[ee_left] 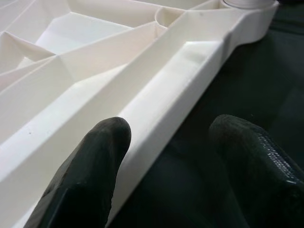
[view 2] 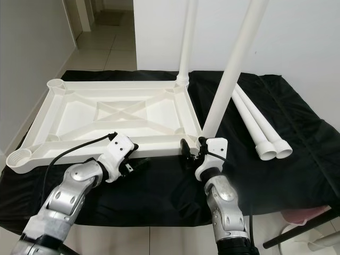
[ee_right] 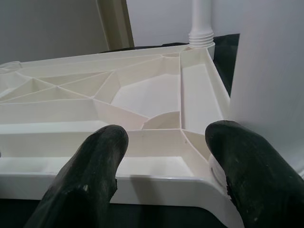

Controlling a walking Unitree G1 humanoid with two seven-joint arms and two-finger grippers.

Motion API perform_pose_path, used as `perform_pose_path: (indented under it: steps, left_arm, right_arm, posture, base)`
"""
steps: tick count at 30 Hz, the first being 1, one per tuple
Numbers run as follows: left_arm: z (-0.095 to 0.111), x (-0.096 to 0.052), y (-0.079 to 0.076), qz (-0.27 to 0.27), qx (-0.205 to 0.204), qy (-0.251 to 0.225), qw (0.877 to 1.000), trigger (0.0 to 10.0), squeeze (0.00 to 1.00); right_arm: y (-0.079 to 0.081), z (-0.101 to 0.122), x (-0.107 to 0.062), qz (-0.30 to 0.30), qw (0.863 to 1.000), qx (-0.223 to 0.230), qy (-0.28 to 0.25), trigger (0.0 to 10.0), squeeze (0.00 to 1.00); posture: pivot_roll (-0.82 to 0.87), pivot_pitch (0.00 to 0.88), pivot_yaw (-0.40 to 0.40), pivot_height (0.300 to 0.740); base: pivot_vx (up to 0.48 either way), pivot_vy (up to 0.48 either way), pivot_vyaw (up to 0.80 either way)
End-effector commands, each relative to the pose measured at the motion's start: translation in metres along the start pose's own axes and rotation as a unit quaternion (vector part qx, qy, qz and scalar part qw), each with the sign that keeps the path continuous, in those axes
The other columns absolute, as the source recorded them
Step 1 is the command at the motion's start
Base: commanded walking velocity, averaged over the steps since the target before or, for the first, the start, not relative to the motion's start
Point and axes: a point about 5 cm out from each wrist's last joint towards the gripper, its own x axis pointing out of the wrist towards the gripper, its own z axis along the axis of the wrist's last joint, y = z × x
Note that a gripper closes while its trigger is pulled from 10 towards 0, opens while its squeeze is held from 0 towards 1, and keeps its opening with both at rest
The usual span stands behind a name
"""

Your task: Building children table

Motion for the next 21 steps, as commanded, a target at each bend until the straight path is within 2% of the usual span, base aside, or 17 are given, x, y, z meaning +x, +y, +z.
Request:
perform_pose_path:
  steps: [1, 6, 8, 21]
  left_arm:
    - [-0.001, -0.002, 0.018, 0.152, -0.007, 0.002, 0.988, 10.0, 0.0]
    - [-0.008, 0.001, 0.032, 0.19, -0.009, 0.04, 0.981, 10.0, 0.0]
    - [-0.011, 0.001, 0.041, 0.222, -0.016, 0.061, 0.973, 10.0, 0.0]
    - [-0.022, -0.004, 0.048, 0.225, 0.003, 0.115, 0.968, 10.0, 0.0]
  right_arm:
    - [0.0, -0.003, -0.001, -0.002, 1.0, 0.003, 0.007, 10.0, 0.0]
    - [-0.002, -0.003, -0.001, -0.009, 1.0, 0.003, 0.005, 10.0, 0.0]
    - [-0.003, -0.002, 0.0, -0.011, 1.0, 0.003, 0.004, 10.0, 0.0]
    - [-0.002, -0.003, 0.0, -0.011, 1.0, 0.002, 0.005, 10.0, 0.0]
  posture:
    - [-0.02, 0.0, -0.003, 0.74]
    - [-0.04, 0.0, 0.003, 0.74]
    - [-0.04, 0.0, 0.004, 0.74]
    - [-0.04, 0.0, 0.005, 0.74]
  base:
    - [0.0, 0.0, 0.0]
    - [0.0, 0.0, 0.0]
    - [0.0, 0.0, 0.0]
    - [0.0, 0.0, 0.0]
